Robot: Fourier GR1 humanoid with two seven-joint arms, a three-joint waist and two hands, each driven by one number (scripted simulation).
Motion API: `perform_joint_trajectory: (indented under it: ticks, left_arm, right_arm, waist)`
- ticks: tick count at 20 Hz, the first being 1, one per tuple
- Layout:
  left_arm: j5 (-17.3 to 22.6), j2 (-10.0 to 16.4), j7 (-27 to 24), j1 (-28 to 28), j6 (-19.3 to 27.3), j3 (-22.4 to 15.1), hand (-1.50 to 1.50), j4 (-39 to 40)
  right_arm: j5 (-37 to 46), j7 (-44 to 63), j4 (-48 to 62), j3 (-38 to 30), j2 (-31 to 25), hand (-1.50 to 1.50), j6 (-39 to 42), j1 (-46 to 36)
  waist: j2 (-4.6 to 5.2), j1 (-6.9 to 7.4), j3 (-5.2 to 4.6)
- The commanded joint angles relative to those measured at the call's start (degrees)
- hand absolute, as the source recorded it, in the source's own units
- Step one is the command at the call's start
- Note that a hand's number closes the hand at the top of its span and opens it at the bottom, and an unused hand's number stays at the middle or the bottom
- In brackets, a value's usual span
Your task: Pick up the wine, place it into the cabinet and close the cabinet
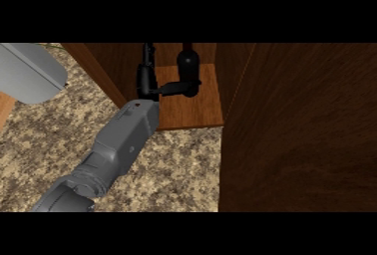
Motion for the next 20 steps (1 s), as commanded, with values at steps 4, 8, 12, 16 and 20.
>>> perform_joint_trajectory:
  ticks: [4, 8, 12, 16, 20]
  left_arm:
    - [0.24, 0.07, -2.66, 4.75, -5.42, 0.19, -1.50, 0.69]
    - [2.23, 0.07, -1.84, 3.80, -4.42, -0.45, -1.50, 0.58]
    - [3.18, 0.07, -1.66, 4.05, -7.35, -0.12, -1.50, -0.35]
    - [6.30, 0.07, -2.58, 5.77, -9.01, -1.11, -1.50, -0.55]
    - [9.36, 0.07, -1.23, 6.43, -8.32, -5.02, -1.50, -3.05]
  right_arm:
    - [-0.93, 2.48, -4.47, 0.76, 0.31, -1.50, -1.38, 1.21]
    - [-2.37, -0.17, -0.63, -1.20, -0.50, -1.50, 0.20, 0.44]
    - [-0.93, 2.36, -5.33, 0.49, 0.22, -1.50, -1.55, 2.14]
    - [-0.08, 2.52, -3.21, 1.60, 0.42, -1.50, -2.17, -0.61]
    - [0.47, 1.88, -2.74, 2.05, 0.34, -1.50, -1.88, 0.86]
  waist:
    - [-0.16, 1.05, -0.24]
    - [-0.31, 0.54, -0.21]
    - [-0.53, 0.90, -0.23]
    - [-0.51, 0.67, -0.25]
    - [-0.94, 1.09, -0.19]
